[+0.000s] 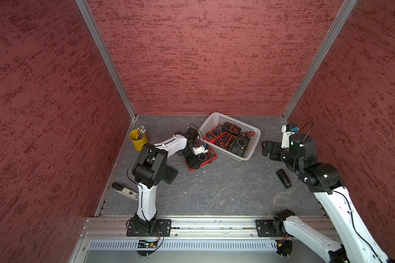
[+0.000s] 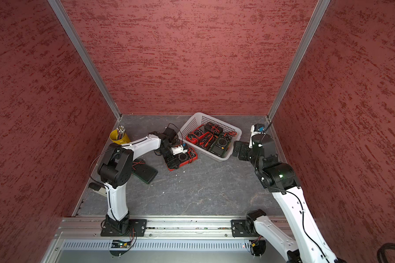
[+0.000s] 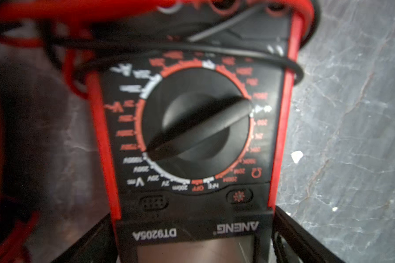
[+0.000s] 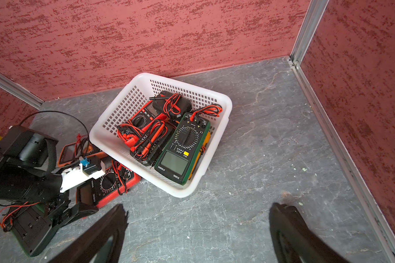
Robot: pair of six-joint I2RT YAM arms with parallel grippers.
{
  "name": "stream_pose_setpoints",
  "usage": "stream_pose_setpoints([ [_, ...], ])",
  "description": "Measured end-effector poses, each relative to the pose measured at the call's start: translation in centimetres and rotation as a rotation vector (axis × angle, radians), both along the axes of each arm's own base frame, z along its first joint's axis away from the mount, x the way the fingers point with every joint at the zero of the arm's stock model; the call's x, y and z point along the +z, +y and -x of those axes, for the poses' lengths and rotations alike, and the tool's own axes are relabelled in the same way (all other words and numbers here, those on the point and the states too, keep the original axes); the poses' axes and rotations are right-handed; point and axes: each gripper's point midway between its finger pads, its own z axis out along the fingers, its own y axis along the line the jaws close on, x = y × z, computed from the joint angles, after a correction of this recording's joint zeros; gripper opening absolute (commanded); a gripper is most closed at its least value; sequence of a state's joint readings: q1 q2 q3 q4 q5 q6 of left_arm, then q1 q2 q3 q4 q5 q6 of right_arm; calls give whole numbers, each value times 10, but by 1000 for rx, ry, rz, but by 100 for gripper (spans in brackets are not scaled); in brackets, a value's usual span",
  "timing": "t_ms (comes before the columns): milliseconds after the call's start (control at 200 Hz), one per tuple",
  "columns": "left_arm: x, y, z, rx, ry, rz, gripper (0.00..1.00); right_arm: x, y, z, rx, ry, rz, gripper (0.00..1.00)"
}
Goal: Put the multimeter into the basket
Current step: Pick up the multimeter from the center of the board.
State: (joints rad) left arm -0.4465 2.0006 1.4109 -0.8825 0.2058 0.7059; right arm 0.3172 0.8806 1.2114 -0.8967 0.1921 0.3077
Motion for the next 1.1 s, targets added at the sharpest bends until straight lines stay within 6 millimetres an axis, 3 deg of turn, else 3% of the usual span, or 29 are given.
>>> stream_pose_setpoints([
  [281, -4, 1, 11, 64, -9, -22, 100, -7, -1, 4, 0, 14, 5, 99],
  [711, -8, 9, -1, 224, -87, -88, 99, -11, -2, 5, 0, 26, 9, 99],
  [857, -7, 10, 3, 247, -105, -76, 86, -12, -2, 4, -4, 27, 12, 99],
  [1102, 5, 18, 21, 270, -103, -94, 32, -14, -1, 1, -6, 35, 15, 99],
])
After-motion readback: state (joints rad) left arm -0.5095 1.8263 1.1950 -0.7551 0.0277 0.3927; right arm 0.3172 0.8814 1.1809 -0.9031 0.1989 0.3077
